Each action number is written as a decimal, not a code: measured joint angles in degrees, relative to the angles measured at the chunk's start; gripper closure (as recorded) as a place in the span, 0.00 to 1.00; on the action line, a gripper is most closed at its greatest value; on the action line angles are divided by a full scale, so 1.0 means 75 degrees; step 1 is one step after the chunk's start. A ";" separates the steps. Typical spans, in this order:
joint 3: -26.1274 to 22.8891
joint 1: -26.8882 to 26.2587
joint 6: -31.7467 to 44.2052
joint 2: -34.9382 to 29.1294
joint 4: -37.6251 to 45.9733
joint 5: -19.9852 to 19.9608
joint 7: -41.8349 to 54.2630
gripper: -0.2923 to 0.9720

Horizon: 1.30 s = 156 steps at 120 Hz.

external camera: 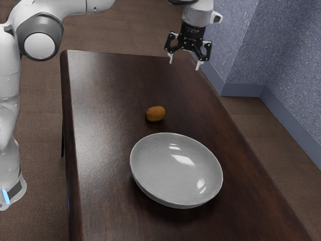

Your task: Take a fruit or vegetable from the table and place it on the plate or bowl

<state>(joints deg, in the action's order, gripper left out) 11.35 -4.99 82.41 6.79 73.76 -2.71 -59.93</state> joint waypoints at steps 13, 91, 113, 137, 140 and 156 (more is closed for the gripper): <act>-0.0001 -0.0024 -0.0078 0.0021 0.0002 -0.0019 -0.1614 0.23; 0.0003 0.0044 0.0213 0.0328 0.1903 -0.1043 -0.1683 0.23; -0.0018 0.0048 0.1637 0.0182 0.2630 -0.0612 0.0650 0.23; 0.0149 -0.0015 0.3519 -0.1229 0.4719 -0.0531 0.2958 0.23; 0.0176 -0.0013 0.3658 -0.1361 0.4853 -0.0475 0.3196 0.23; 0.0260 0.0008 0.4530 -0.1941 0.5938 -0.0062 0.4286 0.23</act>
<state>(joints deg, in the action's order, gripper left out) 13.30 -4.92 116.39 -7.76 118.29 -3.18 -27.78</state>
